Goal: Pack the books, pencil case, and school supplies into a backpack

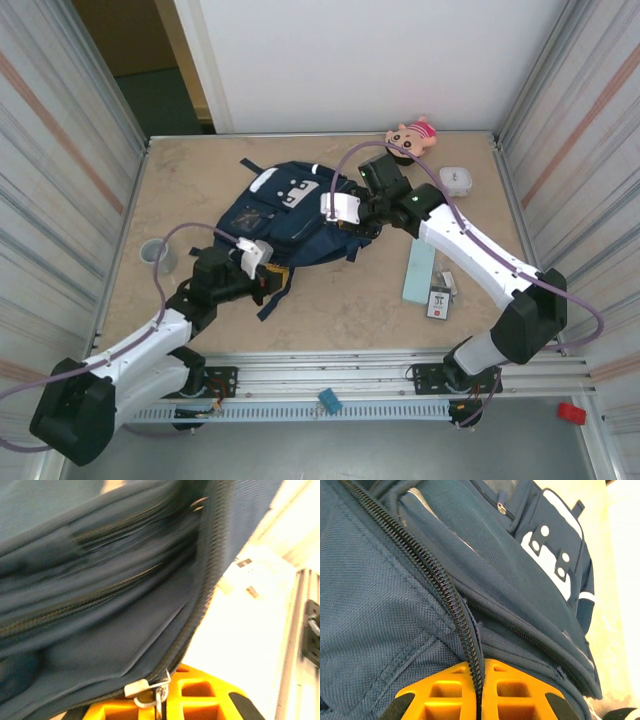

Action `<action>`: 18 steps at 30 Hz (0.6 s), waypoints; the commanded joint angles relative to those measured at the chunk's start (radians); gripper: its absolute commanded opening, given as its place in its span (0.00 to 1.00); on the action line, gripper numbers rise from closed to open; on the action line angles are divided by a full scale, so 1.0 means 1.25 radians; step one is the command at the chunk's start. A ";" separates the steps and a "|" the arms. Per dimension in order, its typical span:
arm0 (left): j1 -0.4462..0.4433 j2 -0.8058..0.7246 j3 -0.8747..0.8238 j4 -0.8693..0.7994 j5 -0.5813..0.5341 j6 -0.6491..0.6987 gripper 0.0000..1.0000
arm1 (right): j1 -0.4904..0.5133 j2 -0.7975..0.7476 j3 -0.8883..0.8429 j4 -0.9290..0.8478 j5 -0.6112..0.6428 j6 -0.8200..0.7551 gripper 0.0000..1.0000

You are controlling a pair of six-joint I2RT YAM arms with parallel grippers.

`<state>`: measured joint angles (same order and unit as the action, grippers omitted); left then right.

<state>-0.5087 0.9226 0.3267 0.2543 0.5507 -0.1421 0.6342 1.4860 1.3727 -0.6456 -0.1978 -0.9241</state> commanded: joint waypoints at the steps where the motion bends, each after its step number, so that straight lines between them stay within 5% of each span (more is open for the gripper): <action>1: -0.059 0.002 0.071 0.029 0.063 0.031 0.00 | 0.018 -0.003 -0.009 0.121 -0.007 0.069 0.00; 14: -0.086 0.042 0.155 -0.059 -0.018 0.033 0.09 | -0.001 -0.037 -0.043 0.119 -0.061 0.073 0.00; 18: -0.087 0.033 0.181 -0.151 -0.138 0.027 0.03 | 0.039 -0.044 -0.077 0.124 -0.005 0.100 0.00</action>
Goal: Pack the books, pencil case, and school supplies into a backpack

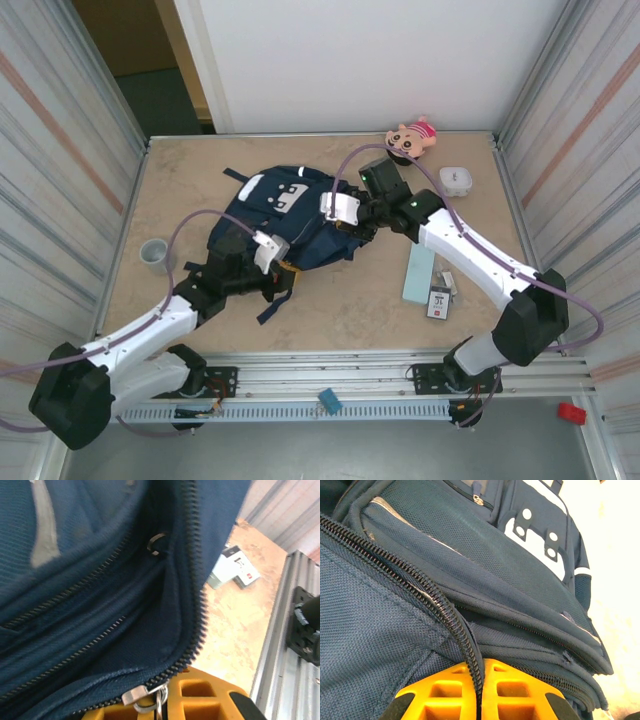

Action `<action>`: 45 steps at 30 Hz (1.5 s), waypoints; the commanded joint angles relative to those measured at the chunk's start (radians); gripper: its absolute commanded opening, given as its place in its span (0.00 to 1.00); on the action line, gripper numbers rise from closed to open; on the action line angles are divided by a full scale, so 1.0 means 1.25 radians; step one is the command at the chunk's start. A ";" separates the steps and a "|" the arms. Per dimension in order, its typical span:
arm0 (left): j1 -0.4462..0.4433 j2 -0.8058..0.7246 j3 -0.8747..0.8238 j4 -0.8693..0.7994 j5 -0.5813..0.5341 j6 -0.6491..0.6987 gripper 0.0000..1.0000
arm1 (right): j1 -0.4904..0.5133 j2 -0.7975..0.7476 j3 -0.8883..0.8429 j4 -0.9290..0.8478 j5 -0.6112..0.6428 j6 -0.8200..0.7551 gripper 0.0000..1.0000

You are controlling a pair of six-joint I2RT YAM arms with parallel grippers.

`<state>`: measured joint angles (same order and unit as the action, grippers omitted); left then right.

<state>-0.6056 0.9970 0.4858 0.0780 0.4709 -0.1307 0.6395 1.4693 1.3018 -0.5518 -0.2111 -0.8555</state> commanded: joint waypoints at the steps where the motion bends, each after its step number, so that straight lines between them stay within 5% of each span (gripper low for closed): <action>1: -0.007 -0.027 0.059 -0.038 -0.128 0.011 0.02 | 0.044 -0.038 -0.038 0.063 0.034 0.075 0.00; 4: 0.025 -0.021 0.040 -0.042 -0.196 -0.018 0.02 | 0.088 -0.071 -0.107 0.114 0.126 0.178 0.00; 9: 0.115 0.014 0.028 0.005 -0.134 -0.044 0.01 | 0.185 -0.120 -0.231 0.202 0.167 0.294 0.00; 16: 0.106 0.076 0.049 -0.126 -0.081 -0.087 0.02 | 0.232 -0.088 -0.318 0.323 0.207 0.434 0.00; 17: 0.093 0.082 0.037 -0.119 -0.063 -0.097 0.02 | 0.233 -0.085 -0.327 0.326 0.180 0.438 0.04; 20: 0.063 0.082 -0.003 -0.098 -0.059 -0.122 0.03 | 0.233 -0.084 -0.340 0.283 0.074 0.400 0.39; 22: 0.063 0.073 -0.031 -0.075 -0.054 -0.134 0.04 | 0.234 -0.085 -0.345 0.254 0.044 0.373 0.48; 34: 0.064 0.128 -0.091 0.035 -0.024 -0.154 0.09 | 0.241 0.022 -0.329 0.270 -0.015 0.301 0.53; 36: 0.065 0.131 -0.090 0.044 -0.013 -0.153 0.09 | 0.243 0.039 -0.330 0.274 -0.016 0.296 0.50; 41: 0.056 0.130 -0.082 0.049 0.047 -0.132 0.07 | 0.242 0.075 -0.348 0.358 0.087 0.341 0.13; 45: 0.021 0.131 -0.055 0.020 0.087 -0.093 0.08 | 0.239 0.085 -0.365 0.445 0.131 0.404 0.04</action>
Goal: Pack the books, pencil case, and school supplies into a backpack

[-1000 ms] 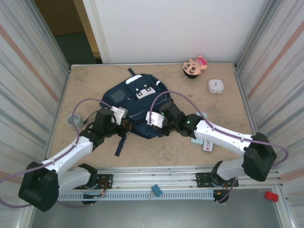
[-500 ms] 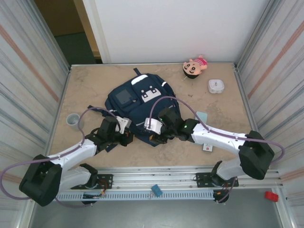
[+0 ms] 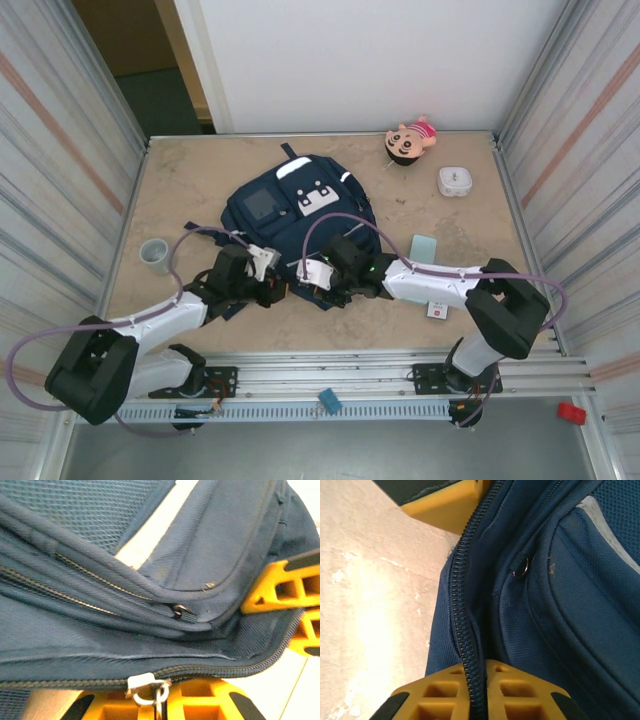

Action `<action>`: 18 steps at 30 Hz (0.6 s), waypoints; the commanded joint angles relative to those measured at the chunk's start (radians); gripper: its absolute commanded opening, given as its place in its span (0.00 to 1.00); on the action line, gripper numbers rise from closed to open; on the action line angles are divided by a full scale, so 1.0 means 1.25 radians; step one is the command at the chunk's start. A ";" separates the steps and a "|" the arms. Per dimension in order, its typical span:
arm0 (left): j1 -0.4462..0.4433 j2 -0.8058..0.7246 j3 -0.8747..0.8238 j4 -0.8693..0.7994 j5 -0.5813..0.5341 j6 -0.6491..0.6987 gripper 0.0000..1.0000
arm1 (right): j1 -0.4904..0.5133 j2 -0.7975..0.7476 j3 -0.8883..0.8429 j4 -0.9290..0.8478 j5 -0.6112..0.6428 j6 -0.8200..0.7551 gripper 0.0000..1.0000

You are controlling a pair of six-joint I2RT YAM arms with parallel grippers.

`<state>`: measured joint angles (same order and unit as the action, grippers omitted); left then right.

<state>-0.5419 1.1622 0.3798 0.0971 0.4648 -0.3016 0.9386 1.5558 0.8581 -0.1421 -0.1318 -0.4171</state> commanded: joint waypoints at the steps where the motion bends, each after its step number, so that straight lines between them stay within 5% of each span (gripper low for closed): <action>1: -0.042 -0.002 0.039 -0.005 0.102 0.056 0.09 | 0.002 0.018 -0.015 0.138 0.076 0.068 0.02; 8: -0.091 0.004 0.080 -0.010 0.157 0.082 0.10 | 0.005 0.038 -0.031 0.233 0.092 0.115 0.02; 11: -0.094 0.014 0.088 -0.027 0.106 0.082 0.09 | 0.003 0.017 -0.053 0.266 0.051 0.115 0.21; 13: -0.093 0.021 0.086 -0.067 0.025 0.082 0.08 | -0.018 -0.024 -0.073 0.250 -0.023 0.122 0.44; 18: -0.071 0.015 0.042 -0.033 0.033 0.076 0.08 | -0.085 -0.138 -0.139 0.170 -0.162 0.152 0.59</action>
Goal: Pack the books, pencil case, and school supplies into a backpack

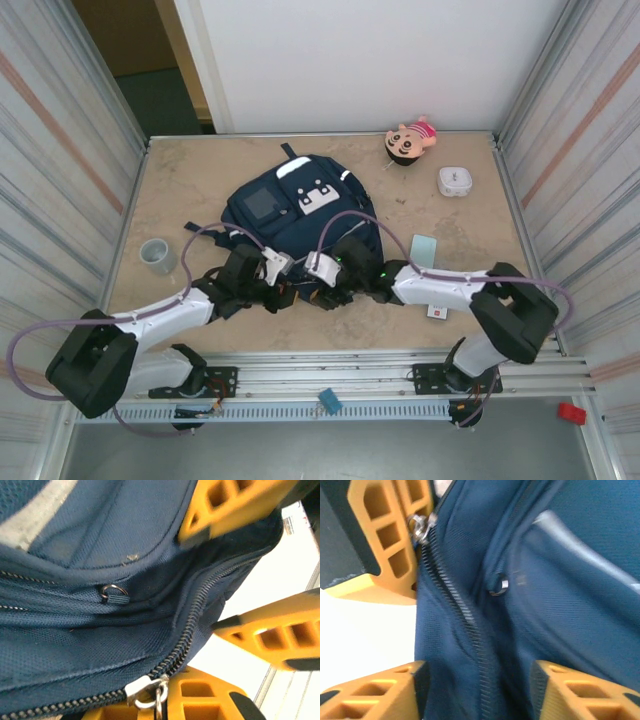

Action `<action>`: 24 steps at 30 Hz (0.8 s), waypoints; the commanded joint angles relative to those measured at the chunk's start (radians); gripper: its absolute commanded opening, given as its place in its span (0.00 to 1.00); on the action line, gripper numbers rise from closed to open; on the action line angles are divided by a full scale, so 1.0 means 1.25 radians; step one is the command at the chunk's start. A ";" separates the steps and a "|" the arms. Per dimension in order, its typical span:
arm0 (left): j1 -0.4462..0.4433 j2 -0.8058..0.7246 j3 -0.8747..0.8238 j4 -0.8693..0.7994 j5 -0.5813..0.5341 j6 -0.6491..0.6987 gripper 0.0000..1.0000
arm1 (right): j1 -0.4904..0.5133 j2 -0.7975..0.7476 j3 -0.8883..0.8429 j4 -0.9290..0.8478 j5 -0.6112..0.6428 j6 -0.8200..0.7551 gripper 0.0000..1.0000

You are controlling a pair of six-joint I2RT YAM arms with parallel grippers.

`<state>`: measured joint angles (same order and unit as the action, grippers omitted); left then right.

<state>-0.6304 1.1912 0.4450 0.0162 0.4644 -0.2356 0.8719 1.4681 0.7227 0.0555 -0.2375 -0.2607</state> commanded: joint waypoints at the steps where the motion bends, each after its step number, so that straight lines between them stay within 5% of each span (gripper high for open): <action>1: 0.000 -0.012 -0.016 0.038 0.043 0.028 0.08 | -0.047 -0.087 -0.051 0.002 -0.093 0.024 0.61; 11: -0.001 -0.034 -0.071 0.129 0.108 0.063 0.13 | -0.114 -0.073 -0.081 -0.035 -0.125 -0.031 0.56; 20: 0.000 -0.043 -0.106 0.156 0.038 0.036 0.13 | -0.099 -0.067 -0.081 0.017 -0.060 -0.049 0.06; 24: -0.006 -0.044 -0.088 0.159 0.072 0.043 0.12 | -0.085 -0.066 -0.081 0.069 -0.058 -0.008 0.00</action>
<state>-0.6296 1.1599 0.3225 0.1852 0.5076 -0.1909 0.7525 1.3998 0.6205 0.0681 -0.3336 -0.3099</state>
